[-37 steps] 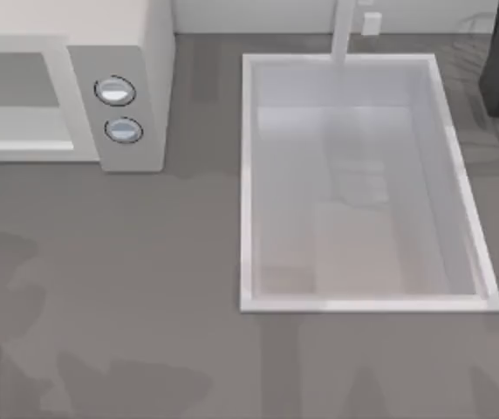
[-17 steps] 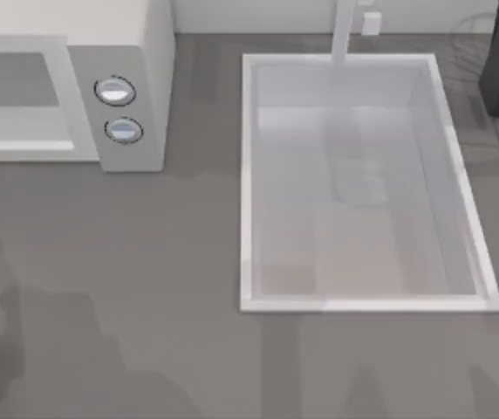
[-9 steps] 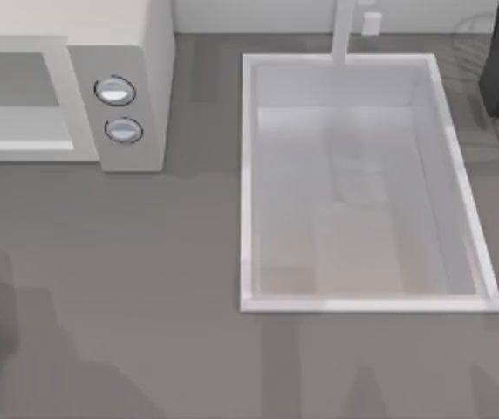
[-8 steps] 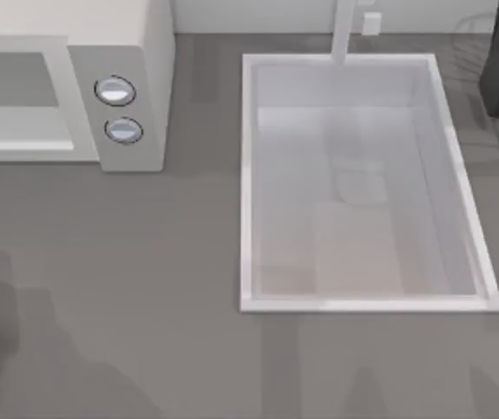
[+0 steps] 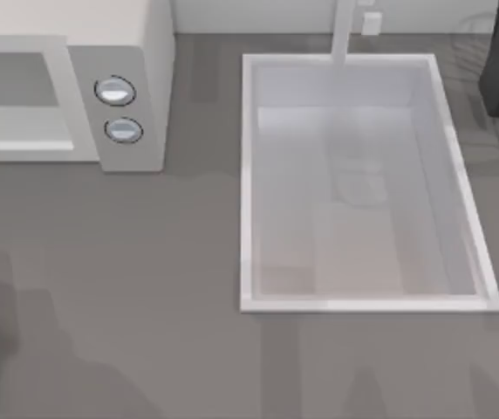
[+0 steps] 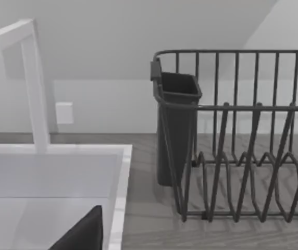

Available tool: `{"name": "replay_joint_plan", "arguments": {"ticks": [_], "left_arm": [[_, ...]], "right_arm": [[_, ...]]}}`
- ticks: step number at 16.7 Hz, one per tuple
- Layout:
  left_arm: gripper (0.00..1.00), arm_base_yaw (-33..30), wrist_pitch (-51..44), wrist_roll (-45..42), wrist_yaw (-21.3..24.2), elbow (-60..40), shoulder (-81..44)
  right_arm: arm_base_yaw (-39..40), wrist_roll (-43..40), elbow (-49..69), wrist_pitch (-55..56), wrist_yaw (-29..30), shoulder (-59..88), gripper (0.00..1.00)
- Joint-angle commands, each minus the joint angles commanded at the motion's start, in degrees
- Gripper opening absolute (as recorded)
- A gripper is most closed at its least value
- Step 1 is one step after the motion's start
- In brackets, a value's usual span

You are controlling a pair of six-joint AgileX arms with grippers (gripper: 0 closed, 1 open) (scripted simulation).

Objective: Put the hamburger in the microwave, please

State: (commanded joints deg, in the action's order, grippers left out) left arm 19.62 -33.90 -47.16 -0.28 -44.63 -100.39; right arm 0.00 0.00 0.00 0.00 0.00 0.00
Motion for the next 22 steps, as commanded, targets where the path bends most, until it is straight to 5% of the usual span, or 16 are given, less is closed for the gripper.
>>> {"name": "replay_joint_plan", "arguments": {"ticks": [8, 16, 22], "left_arm": [[0.02, 0.0, 0.0, 0.0, 0.0, 0.0, 0.0], [0.0, 0.0, 0.0, 0.0, 0.0, 0.0, 0.0], [0.0, 0.1, -11.7, 0.6, 1.6, -6.6, 6.2]], "right_arm": [[0.0, 0.0, 0.0, 0.0, 0.0, 0.0, 1.0], [0.0, 0.0, 0.0, 0.0, 0.0, 0.0, 1.0], [0.0, 0.0, 0.0, 0.0, 0.0, 0.0, 1.0]]}}
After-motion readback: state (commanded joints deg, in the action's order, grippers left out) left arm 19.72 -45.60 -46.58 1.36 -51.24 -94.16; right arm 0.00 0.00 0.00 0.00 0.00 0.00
